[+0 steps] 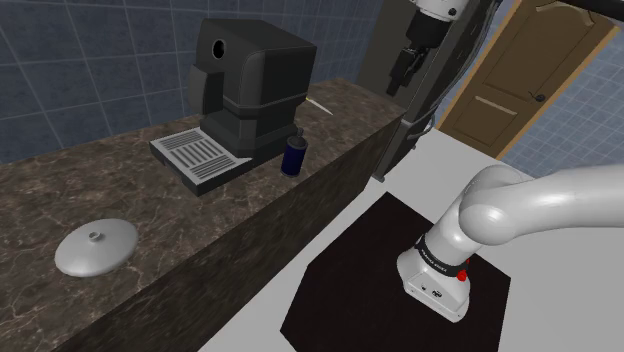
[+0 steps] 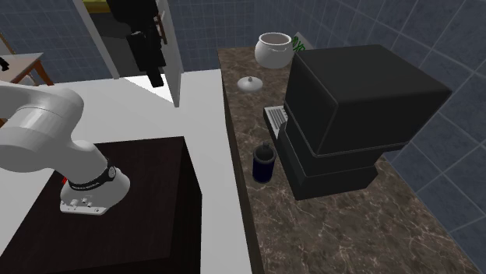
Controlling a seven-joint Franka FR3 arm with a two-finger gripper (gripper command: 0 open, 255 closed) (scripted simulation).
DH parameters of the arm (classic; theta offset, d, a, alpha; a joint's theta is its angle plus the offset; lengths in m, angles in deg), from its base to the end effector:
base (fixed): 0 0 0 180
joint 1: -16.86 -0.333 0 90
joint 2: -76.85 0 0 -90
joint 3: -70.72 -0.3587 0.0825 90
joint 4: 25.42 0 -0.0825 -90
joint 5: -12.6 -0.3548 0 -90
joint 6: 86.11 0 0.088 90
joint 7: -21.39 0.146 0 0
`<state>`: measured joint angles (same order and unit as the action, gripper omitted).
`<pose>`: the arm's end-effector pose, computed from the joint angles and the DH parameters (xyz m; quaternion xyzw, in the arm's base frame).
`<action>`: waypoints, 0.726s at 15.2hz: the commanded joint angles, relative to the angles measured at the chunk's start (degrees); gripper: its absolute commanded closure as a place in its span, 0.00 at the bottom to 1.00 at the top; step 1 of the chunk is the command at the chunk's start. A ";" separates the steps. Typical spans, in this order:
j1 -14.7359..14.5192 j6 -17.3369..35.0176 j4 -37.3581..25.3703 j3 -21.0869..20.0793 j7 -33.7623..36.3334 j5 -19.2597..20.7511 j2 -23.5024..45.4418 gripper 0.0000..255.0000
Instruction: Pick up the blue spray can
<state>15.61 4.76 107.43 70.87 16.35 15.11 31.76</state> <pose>0.2514 -0.0018 0.6001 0.9980 0.0536 0.0264 0.0219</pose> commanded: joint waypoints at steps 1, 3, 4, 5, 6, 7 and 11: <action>0.00 0.00 0.00 0.00 0.00 0.00 0.00 0.00; -0.06 7.23 6.02 0.49 -0.19 -0.03 -2.41 0.00; -0.09 10.93 8.88 0.74 -0.30 -0.04 -3.37 0.00; -0.12 14.71 11.64 1.00 -0.41 -0.05 -4.16 0.00; -0.15 18.56 14.29 1.27 -0.53 -0.04 -4.76 0.00; -0.17 22.51 16.83 1.54 -0.66 -0.03 -5.16 0.00; -0.34 39.50 25.70 2.77 -1.31 -0.02 -4.26 0.00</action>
<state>15.30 39.49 131.06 73.28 15.28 15.08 27.12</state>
